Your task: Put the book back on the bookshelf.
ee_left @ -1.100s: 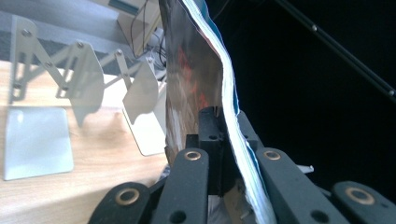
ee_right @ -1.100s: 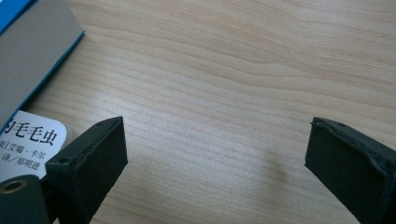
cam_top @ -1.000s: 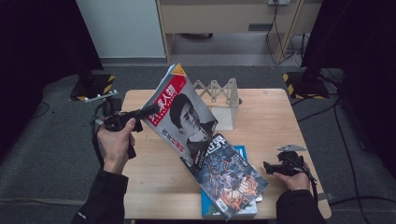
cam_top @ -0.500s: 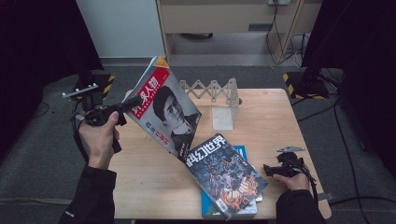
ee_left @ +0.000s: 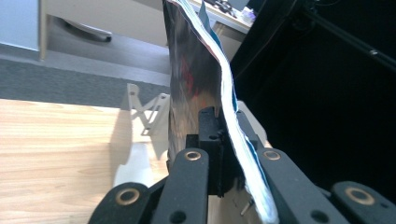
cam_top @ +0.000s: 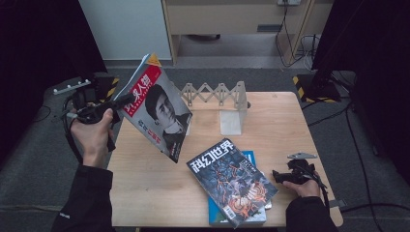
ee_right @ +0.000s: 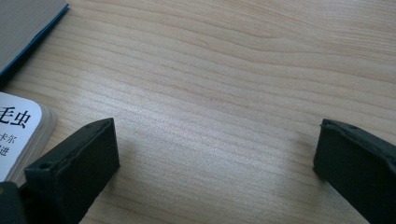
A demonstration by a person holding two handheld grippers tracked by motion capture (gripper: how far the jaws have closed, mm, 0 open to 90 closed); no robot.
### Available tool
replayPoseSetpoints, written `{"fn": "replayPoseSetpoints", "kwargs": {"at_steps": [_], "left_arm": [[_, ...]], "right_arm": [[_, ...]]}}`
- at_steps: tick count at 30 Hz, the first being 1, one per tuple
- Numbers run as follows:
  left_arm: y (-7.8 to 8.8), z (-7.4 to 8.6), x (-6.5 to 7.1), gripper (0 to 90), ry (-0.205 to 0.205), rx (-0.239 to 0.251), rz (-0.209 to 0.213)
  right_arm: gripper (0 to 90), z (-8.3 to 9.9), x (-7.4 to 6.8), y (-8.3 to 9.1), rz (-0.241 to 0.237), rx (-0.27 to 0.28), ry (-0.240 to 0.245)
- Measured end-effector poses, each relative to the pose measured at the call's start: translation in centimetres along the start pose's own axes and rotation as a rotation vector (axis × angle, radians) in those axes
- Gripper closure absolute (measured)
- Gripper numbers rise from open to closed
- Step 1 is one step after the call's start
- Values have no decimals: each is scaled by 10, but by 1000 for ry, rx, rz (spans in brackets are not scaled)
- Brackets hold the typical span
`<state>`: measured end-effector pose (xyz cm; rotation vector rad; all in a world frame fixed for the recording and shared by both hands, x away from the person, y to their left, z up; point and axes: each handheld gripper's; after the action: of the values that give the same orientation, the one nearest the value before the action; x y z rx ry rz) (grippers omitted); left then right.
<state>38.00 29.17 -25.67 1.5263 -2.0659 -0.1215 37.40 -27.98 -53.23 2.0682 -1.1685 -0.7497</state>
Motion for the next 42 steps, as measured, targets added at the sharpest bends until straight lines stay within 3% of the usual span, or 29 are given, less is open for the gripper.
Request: {"fn": "replayPoseSetpoints", "kwargs": {"at_steps": [7, 14, 26, 32, 42], "left_arm": [[-9, -5, 1, 862, -51, 12, -62], [-29, -4, 10, 862, -117, 38, -152], [-64, 1, 9, 862, -103, 59, -203], [-81, 7, 10, 862, -117, 78, -252], [-101, 20, 8, 862, -146, 91, -295]], "right_arm": [[2, 1, 0, 0, 1, 12, 0], [2, 1, 0, -1, 1, 18, 1], [2, 2, 0, -1, 0, 20, 7], [2, 1, 0, -1, 0, 22, 6], [2, 1, 1, -1, 0, 24, 11]]}}
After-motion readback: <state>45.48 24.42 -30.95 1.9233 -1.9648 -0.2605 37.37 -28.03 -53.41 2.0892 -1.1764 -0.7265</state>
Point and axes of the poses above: each handheld gripper's, and its own axes: y roughly backward along the jaws, z roughly out of its underside, x roughly to its right, and after that the axes turned 12 degrees about -z, right-handed
